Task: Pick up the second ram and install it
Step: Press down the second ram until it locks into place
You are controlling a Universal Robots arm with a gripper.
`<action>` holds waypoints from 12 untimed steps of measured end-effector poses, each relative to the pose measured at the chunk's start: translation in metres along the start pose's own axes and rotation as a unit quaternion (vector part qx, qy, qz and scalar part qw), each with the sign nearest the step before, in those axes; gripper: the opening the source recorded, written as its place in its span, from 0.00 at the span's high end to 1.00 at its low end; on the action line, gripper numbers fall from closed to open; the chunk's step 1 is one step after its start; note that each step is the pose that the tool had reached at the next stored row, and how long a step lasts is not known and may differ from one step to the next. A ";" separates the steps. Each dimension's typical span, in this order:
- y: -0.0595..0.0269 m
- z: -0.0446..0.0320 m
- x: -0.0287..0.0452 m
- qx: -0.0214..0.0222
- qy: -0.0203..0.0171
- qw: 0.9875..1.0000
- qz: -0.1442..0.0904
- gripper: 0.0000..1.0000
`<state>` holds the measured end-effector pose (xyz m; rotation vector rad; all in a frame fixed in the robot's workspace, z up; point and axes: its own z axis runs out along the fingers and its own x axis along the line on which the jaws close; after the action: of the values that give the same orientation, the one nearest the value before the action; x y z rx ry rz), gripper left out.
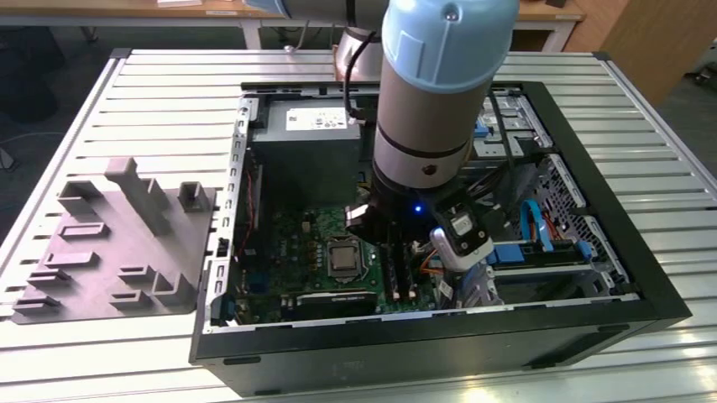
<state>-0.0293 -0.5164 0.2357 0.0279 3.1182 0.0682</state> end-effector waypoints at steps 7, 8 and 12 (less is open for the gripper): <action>0.0003 -0.0044 -0.0001 0.000 0.000 1.000 0.000 0.89; 0.0010 -0.0045 -0.0001 0.000 0.000 1.000 0.000 0.89; 0.0078 -0.0039 0.0000 0.000 0.000 1.000 0.000 0.89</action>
<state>-0.0293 -0.5087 0.2399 0.0280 3.1180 0.0681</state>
